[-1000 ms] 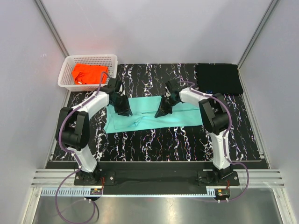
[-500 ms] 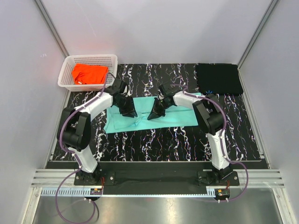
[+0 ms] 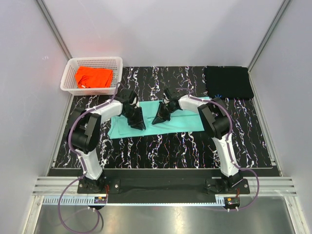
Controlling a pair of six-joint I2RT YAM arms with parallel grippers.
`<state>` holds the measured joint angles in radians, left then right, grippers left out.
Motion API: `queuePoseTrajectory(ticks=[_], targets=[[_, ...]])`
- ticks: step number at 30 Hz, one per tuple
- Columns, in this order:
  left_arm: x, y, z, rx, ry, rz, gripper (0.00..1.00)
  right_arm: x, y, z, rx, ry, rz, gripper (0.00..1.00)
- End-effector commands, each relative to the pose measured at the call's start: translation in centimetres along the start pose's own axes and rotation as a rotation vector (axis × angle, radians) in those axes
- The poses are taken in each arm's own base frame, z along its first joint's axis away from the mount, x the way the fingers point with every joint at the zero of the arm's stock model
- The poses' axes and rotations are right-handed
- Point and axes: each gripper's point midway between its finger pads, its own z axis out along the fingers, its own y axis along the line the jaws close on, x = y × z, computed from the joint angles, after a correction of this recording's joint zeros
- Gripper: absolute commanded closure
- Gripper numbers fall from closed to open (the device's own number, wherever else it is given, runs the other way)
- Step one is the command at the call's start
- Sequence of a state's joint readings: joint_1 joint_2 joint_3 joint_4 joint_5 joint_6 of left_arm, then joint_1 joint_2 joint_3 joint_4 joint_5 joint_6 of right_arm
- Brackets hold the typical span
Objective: Fold and stack the t-shirts
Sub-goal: Fold the tshirt
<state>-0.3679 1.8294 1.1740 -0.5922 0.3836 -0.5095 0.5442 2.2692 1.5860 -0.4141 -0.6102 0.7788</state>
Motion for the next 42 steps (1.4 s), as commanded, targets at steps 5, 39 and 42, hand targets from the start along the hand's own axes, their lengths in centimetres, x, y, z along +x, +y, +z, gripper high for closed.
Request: queuePoseTrajectory(ticks=[5, 39, 42], targets=[[0.0, 0.4, 1.2, -0.003, -0.007, 0.016, 0.71, -1.6, 0.9, 0.2, -0.024, -0.026, -0.023, 0.96], [-5.7, 2.4, 1.2, -0.230, -0.190, -0.052, 0.60, 0.0, -16.9, -13.4, 0.561, -0.085, -0.039, 0.47], [-6.5, 2.1, 1.8, -0.231, -0.182, -0.026, 0.60, 1.8, -16.8, -12.5, 0.570, -0.045, -0.056, 0.47]])
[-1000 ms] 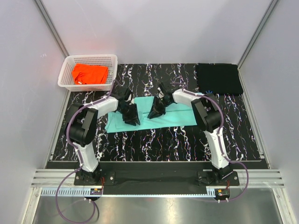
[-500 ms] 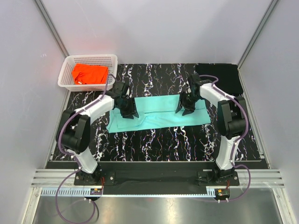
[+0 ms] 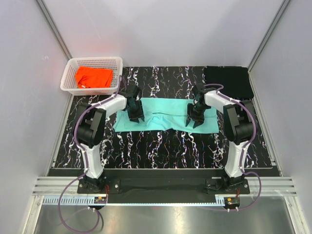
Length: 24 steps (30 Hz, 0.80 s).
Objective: Fold and stack the t-shirts
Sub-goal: Fold the tshirt
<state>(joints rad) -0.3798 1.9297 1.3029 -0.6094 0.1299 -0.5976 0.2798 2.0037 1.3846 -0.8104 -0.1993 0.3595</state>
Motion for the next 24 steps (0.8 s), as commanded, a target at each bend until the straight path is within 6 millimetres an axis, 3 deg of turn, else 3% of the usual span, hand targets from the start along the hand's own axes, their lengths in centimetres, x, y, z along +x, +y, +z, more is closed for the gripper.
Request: queuePoseTrajectory(ticks=[1, 7, 11, 12, 13, 17, 18, 19, 21, 22, 24], targets=[[-2.4, -0.8, 0.8, -0.008, -0.059, 0.054, 0.60, 3.4, -0.1, 1.8, 0.052, 0.078, -0.037, 0.47], [-4.3, -2.5, 1.4, 0.034, -0.070, 0.147, 0.60, 8.8, 1.1, 1.7, -0.003, 0.166, -0.045, 0.47], [-6.2, -3.6, 1.3, 0.064, -0.096, 0.275, 0.59, 10.3, 1.4, 0.5, -0.041, 0.169, -0.031, 0.47], [-6.3, -3.4, 2.0, 0.052, -0.082, 0.297, 0.59, 10.7, 1.8, 0.3, -0.063, 0.180, -0.031, 0.47], [-7.6, -4.1, 1.5, 0.059, -0.111, 0.321, 0.59, 11.1, 2.2, 0.2, -0.072, 0.188, -0.043, 0.47], [-10.3, -5.4, 2.9, 0.091, -0.122, 0.411, 0.59, 11.3, 5.2, 0.4, -0.132, 0.202, -0.097, 0.47], [-11.0, -6.2, 2.2, 0.116, -0.143, 0.424, 0.59, 11.7, 5.4, 0.6, -0.137, 0.219, -0.097, 0.47], [-11.2, -5.9, 3.7, 0.121, -0.123, 0.423, 0.59, 11.2, 6.3, 0.7, -0.153, 0.215, -0.097, 0.47], [-12.8, -7.0, 3.9, 0.156, -0.147, 0.429, 0.59, 11.3, 7.5, 1.3, -0.169, 0.240, -0.092, 0.47], [-13.0, -6.4, 5.2, 0.156, -0.132, 0.416, 0.59, 10.5, 8.6, 1.1, -0.186, 0.226, -0.087, 0.47], [-15.1, -6.6, 5.2, 0.191, -0.160, 0.390, 0.59, 9.7, 10.3, 1.2, -0.211, 0.219, -0.096, 0.47]])
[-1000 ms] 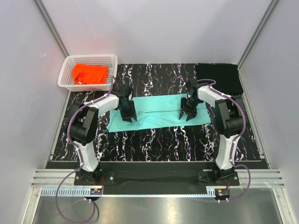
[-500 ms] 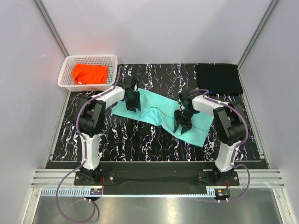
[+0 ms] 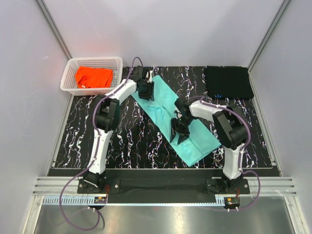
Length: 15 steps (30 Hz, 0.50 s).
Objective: Fold and stack the t-shirts
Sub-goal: Fold the tshirt
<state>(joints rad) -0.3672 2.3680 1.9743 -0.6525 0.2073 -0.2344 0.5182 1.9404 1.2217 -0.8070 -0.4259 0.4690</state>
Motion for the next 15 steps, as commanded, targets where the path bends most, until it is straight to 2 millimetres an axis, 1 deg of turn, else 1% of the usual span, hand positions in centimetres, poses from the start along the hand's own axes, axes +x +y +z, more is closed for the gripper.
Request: queuePoseTrajectory(ticks=[1, 2, 3, 4, 5, 6, 7, 8, 9, 10, 11, 12, 13, 15], targets=[[-2.3, 1.3, 1.4, 0.075, -0.028, -0.002, 0.59, -2.4, 3.5, 0.3, -0.073, -0.039, -0.011, 0.47], [-2.0, 1.9, 2.7, 0.083, -0.012, -0.024, 0.59, -2.4, 4.1, 0.8, -0.084, -0.025, -0.010, 0.47], [-3.5, 1.9, 2.5, 0.100, -0.044, -0.027, 0.59, -2.5, 4.6, 0.8, -0.093, -0.022, -0.010, 0.47], [-4.0, 2.4, 2.7, 0.125, -0.053, -0.045, 0.59, -3.1, 5.4, 0.9, -0.110, -0.028, 0.003, 0.47], [-4.1, 2.8, 3.5, 0.134, -0.057, -0.052, 0.59, -3.0, 6.3, 1.0, -0.136, -0.018, 0.006, 0.47], [-5.2, 2.9, 3.4, 0.141, -0.087, -0.049, 0.59, -2.8, 7.2, 1.3, -0.152, -0.009, 0.000, 0.47], [-5.8, 3.3, 3.4, 0.152, -0.102, -0.051, 0.59, -3.2, 8.2, 1.6, -0.174, -0.013, 0.013, 0.47], [-6.3, 3.5, 3.9, 0.162, -0.127, -0.038, 0.58, -2.9, 9.0, 1.9, -0.197, 0.003, 0.014, 0.47], [-7.4, 3.8, 3.5, 0.176, -0.154, -0.040, 0.58, -2.4, 10.1, 2.3, -0.210, 0.014, -0.003, 0.47], [-8.2, 3.3, 3.3, 0.216, -0.181, -0.039, 0.58, -2.7, 11.2, 2.7, -0.228, 0.013, -0.001, 0.47], [-8.3, 3.3, 3.5, 0.232, -0.182, -0.048, 0.56, -2.6, 12.1, 3.0, -0.246, 0.021, -0.005, 0.47], [-9.0, 3.6, 3.1, 0.257, -0.199, -0.067, 0.56, -2.3, 13.4, 3.2, -0.266, 0.028, -0.018, 0.47], [-9.5, 3.0, 2.9, 0.299, -0.212, -0.091, 0.56, -2.5, 14.1, 3.8, -0.283, 0.036, 0.003, 0.47], [-9.5, 3.1, 3.1, 0.317, -0.213, -0.108, 0.56, -2.4, 15.7, 3.8, -0.316, 0.043, -0.003, 0.47]])
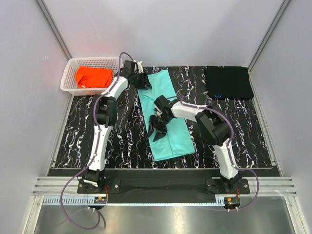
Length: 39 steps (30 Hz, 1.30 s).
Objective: Fold and stack the t-shirts
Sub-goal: Fold the tshirt
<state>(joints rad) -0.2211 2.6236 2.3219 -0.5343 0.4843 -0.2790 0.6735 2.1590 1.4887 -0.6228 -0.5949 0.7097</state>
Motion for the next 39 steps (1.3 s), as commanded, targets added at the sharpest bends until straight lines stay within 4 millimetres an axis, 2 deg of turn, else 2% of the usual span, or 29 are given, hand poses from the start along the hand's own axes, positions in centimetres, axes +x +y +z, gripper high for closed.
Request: queuePoseTrajectory(ticks=[1, 5, 9, 10, 12, 13, 14, 16, 17, 18, 19, 20, 21, 22, 23, 24, 25, 26, 27, 28, 29, 30, 31, 32, 33, 34, 35, 37, 39], targets=[[-0.9, -0.6, 0.9, 0.099, -0.034, -0.027, 0.56, 0.7, 4.3, 1.5, -0.097, 0.031, 0.011, 0.47], [-1.2, -0.9, 0.5, 0.113, -0.046, -0.029, 0.56, 0.5, 6.4, 1.0, -0.129, 0.006, -0.019, 0.47], [-3.3, -2.1, -2.2, 0.116, -0.094, -0.010, 0.54, 0.4, 6.6, -0.3, -0.132, -0.029, -0.051, 0.46], [-4.5, -3.4, -3.8, 0.130, -0.119, 0.005, 0.53, 0.7, 7.0, -1.1, -0.142, -0.037, -0.070, 0.46], [-5.4, -3.9, -5.5, 0.137, -0.138, -0.003, 0.52, 1.2, 7.1, -1.8, -0.146, -0.041, -0.089, 0.45], [-5.7, -4.5, -6.5, 0.146, -0.141, -0.014, 0.52, 1.5, 7.6, -3.1, -0.158, -0.058, -0.120, 0.45], [-7.0, -6.0, -8.7, 0.157, -0.177, 0.002, 0.51, 1.6, 7.5, -3.7, -0.153, -0.067, -0.127, 0.45], [-6.7, -6.6, -10.2, 0.151, -0.177, -0.001, 0.49, 1.6, 7.0, -5.6, -0.151, -0.087, -0.123, 0.44], [-6.7, -7.7, -12.1, 0.150, -0.189, 0.005, 0.48, 1.6, 6.6, -6.3, -0.151, -0.087, -0.114, 0.44], [-6.4, -8.0, -12.8, 0.145, -0.189, 0.003, 0.48, 1.4, 5.1, -6.6, -0.133, -0.091, -0.094, 0.44], [-6.2, -8.4, -13.6, 0.137, -0.192, 0.006, 0.48, 1.7, 4.6, -7.5, -0.122, -0.100, -0.094, 0.42], [-4.6, -8.1, -13.5, 0.123, -0.161, -0.014, 0.47, 1.5, 3.6, -7.8, -0.088, -0.126, -0.094, 0.41], [-4.5, -9.4, -15.0, 0.128, -0.171, -0.005, 0.47, 1.8, 1.9, -7.7, -0.047, -0.129, -0.077, 0.41], [-3.4, -9.7, -15.3, 0.117, -0.146, -0.028, 0.47, 1.9, 1.0, -8.8, -0.029, -0.157, -0.085, 0.41], [-1.1, -9.4, -14.9, 0.099, -0.096, -0.056, 0.48, 1.7, -0.1, -9.1, 0.000, -0.182, -0.077, 0.41], [0.3, -10.5, -15.1, 0.097, -0.072, -0.048, 0.48, 2.5, -2.0, -8.8, 0.033, -0.170, -0.055, 0.41], [1.0, -11.3, -16.4, 0.067, -0.085, -0.026, 0.49, 2.3, -2.8, -9.9, 0.037, -0.198, -0.048, 0.42], [4.3, -10.8, -16.1, 0.031, -0.028, -0.041, 0.49, 2.4, -3.7, -10.1, 0.054, -0.211, -0.035, 0.43], [5.6, -12.6, -17.0, 0.019, -0.031, -0.004, 0.49, 3.0, -5.3, -9.9, 0.077, -0.200, -0.018, 0.43], [7.4, -13.0, -17.3, 0.011, -0.007, 0.000, 0.49, 3.1, -5.8, -10.5, 0.080, -0.215, -0.019, 0.44], [11.2, -12.1, -16.8, -0.022, 0.064, -0.028, 0.49, 3.0, -6.6, -10.9, 0.093, -0.230, -0.013, 0.44], [13.7, -13.1, -16.8, -0.019, 0.105, -0.026, 0.50, 3.1, -7.6, -10.9, 0.112, -0.232, -0.017, 0.45], [14.6, -14.1, -17.8, -0.016, 0.093, -0.036, 0.50, 3.3, -8.0, -11.5, 0.124, -0.250, -0.022, 0.46], [18.1, -13.4, -17.5, -0.035, 0.157, -0.047, 0.50, 2.9, -8.8, -12.0, 0.148, -0.278, -0.016, 0.48], [19.9, -14.2, -17.5, -0.043, 0.174, -0.012, 0.51, 3.0, -9.5, -12.0, 0.165, -0.282, -0.021, 0.54], [20.7, -14.9, -17.9, -0.034, 0.169, -0.015, 0.52, 3.0, -9.9, -12.2, 0.179, -0.295, -0.026, 0.60], [23.2, -14.4, -17.7, -0.038, 0.213, -0.030, 0.53, 2.9, -10.4, -12.3, 0.185, -0.297, -0.016, 0.63], [26.3, -15.2, -17.3, 0.002, 0.253, -0.067, 0.59, 3.1, -11.3, -11.9, 0.198, -0.275, -0.011, 0.71], [27.7, -15.8, -17.3, 0.011, 0.264, -0.082, 0.63, 3.2, -12.1, -11.3, 0.211, -0.257, -0.004, 0.74]])
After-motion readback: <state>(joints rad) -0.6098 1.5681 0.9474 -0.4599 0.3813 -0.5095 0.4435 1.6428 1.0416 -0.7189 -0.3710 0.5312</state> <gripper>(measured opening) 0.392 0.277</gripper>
